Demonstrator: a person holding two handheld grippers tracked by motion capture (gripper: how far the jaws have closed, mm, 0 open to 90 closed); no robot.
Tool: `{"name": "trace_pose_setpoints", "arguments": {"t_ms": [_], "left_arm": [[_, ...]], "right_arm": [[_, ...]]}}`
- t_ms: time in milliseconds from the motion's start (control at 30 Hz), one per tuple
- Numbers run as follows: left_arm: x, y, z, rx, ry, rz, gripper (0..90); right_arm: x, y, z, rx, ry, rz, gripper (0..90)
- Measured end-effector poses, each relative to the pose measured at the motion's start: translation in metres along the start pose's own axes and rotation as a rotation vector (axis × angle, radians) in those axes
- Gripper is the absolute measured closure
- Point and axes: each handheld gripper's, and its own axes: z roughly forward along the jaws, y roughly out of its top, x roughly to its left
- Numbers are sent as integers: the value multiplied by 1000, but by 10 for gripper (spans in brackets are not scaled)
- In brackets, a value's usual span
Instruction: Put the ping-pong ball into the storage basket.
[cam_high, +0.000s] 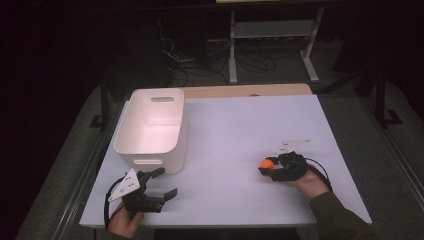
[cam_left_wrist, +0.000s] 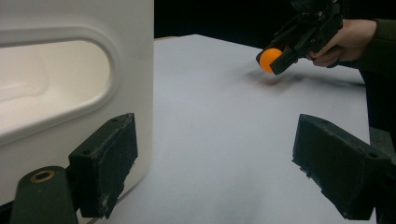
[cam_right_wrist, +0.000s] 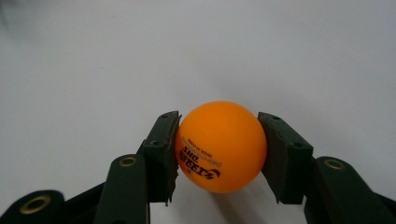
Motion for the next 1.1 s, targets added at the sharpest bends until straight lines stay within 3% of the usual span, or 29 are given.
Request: {"name": "trace_pose_setpoints", "arguments": {"t_ms": [1100], "left_arm": [[0,0,0,0,2,0,139]], "right_arm": [[12,21,7,-27,49,-20,494]]}}
